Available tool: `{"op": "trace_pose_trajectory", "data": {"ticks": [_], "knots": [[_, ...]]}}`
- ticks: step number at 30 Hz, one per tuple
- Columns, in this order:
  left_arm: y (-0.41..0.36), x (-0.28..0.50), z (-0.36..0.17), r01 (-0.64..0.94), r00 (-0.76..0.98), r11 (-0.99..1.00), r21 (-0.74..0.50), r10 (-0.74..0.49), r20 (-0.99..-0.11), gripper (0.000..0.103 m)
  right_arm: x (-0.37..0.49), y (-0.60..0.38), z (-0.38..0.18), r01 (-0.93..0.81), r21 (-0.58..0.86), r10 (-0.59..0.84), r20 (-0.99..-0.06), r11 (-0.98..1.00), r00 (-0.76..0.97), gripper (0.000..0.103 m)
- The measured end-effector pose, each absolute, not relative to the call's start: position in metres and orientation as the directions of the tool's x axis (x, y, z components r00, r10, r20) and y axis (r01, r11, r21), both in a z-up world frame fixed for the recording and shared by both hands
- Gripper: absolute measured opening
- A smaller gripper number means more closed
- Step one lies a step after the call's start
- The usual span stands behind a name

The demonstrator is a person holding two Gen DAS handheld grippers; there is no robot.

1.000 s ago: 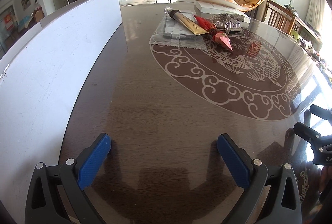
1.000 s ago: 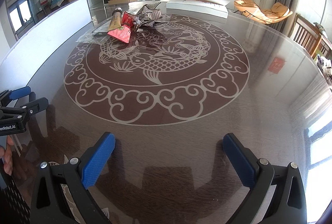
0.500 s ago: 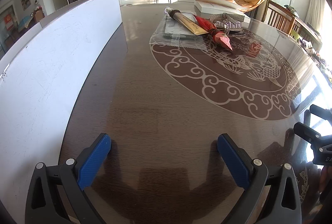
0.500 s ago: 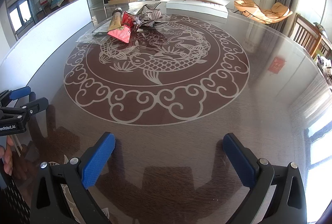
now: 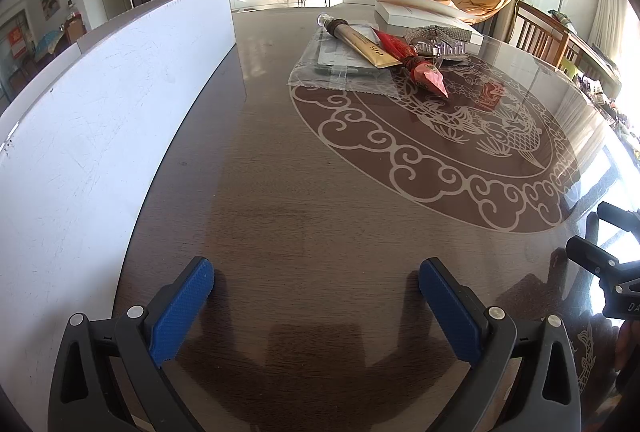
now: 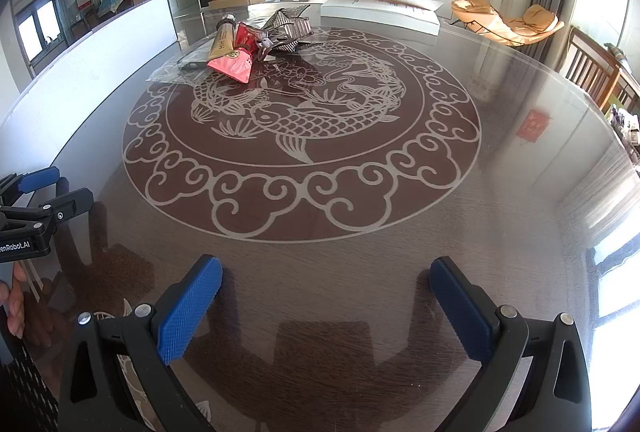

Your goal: Organize objects

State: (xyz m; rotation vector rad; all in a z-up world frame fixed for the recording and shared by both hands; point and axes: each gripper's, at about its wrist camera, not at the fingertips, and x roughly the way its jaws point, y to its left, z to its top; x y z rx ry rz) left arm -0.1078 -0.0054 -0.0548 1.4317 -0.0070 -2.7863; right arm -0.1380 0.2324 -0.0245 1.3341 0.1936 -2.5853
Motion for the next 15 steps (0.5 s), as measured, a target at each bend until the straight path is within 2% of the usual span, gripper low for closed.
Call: {"op": "trace_pose_trajectory", "data": {"ticks": [15], "knots": [[-0.0050,-0.1097,-0.0528,0.005,-0.581,-1.000,0.004,-0.006,-0.814,0.103,-0.1403,0.2343,-0.0252,0.239,-0.011,-0.129,-0.816,-0.971,-0.564,0.103]]}}
